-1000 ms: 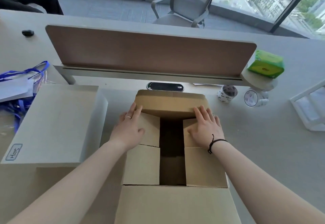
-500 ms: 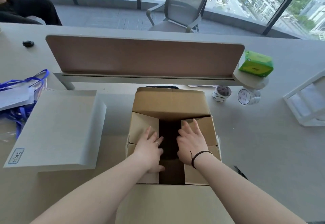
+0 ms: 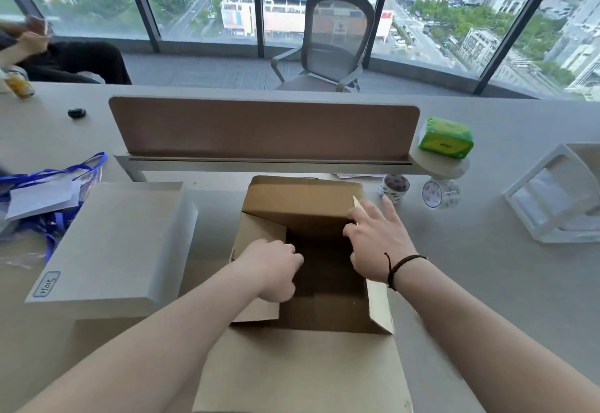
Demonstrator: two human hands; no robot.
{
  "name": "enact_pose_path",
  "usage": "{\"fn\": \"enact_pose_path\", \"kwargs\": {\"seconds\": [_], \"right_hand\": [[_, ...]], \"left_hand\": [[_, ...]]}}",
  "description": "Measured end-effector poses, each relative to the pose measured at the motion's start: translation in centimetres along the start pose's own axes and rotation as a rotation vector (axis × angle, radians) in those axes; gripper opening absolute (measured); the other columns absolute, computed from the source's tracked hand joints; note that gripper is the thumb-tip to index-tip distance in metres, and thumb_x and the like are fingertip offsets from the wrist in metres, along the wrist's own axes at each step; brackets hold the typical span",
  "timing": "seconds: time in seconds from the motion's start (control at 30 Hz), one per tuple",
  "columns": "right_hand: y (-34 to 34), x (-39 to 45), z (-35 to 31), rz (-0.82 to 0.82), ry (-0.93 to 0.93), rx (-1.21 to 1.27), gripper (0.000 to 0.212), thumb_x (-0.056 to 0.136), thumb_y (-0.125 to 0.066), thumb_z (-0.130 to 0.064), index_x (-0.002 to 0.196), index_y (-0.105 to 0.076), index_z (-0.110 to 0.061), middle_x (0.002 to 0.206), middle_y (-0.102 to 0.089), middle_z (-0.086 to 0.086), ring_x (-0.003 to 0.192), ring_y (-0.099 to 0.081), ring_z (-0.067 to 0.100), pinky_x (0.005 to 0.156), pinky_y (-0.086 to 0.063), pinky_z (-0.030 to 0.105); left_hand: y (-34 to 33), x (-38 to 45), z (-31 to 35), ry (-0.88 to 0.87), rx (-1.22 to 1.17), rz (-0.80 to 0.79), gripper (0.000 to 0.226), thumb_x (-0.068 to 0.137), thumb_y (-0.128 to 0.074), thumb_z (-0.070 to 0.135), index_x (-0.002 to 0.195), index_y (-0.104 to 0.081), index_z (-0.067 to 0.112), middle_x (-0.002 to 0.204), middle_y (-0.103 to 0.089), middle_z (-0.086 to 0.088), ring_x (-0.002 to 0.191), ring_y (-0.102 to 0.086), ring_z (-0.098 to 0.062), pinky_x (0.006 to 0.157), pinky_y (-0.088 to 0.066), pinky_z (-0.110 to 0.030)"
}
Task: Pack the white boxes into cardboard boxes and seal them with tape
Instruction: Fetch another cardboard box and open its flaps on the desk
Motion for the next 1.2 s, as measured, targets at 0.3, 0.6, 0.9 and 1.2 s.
{"fn": "enact_pose_path", "kwargs": {"seconds": [0.3,0.6,0.9,1.2], "right_hand": [[-6.8,-4.7,7.5,-0.255,-0.305,-0.054,0.056,0.092,-0.046,-0.057,0.14,-0.05,-0.028,0.156,-0.034,0.009,0.153,0.003,0.035,0.115,0.015,0.065],[-14.9,-7.0,1.9,-0.315,-0.349,0.254,0.074,0.1,-0.034,-0.035,0.159,0.009,-0.027,0.162,0.03,0.01,0.153,0.018,0.03,0.123,0.003,0.054],[-15.7,-7.3,3.4,-0.29,-0.383,0.373,0.081,0.092,-0.027,-0.008,0.158,0.012,-0.031,0.162,0.031,0.002,0.154,0.016,0.024,0.125,-0.004,0.049],[-16.4,-7.5,5.1,-0.262,-0.437,0.399,0.084,0.091,-0.031,-0.008,0.158,0.012,-0.035,0.164,0.027,0.002,0.154,0.013,0.023,0.125,-0.006,0.048]], "left_hand": [[0.7,-4.4,-9.3,0.428,0.303,0.007,0.042,0.093,-0.045,0.016,0.132,-0.056,0.029,0.144,-0.048,-0.006,0.139,-0.033,-0.03,0.119,-0.014,-0.059],[-7.6,-3.8,-9.1,0.471,0.058,-0.031,0.081,0.099,-0.045,0.058,0.159,0.005,0.039,0.169,0.013,-0.012,0.155,0.006,-0.039,0.119,0.008,-0.066],[-10.7,-2.5,-7.1,0.42,-0.103,0.018,0.063,0.095,-0.044,0.02,0.154,-0.027,0.037,0.16,0.036,-0.016,0.154,0.017,-0.035,0.124,-0.008,-0.057],[-9.0,-2.6,-6.9,0.406,-0.206,0.197,0.083,0.099,-0.039,0.043,0.157,0.02,0.035,0.167,0.022,-0.008,0.157,-0.004,-0.027,0.126,-0.014,-0.045]]}}
Point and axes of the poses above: each hand's wrist, its own x-axis towards the middle knuckle, its own y-axis out of the back of the hand, z = x × y, the point moved 10 cm from there along x, towards the middle knuckle
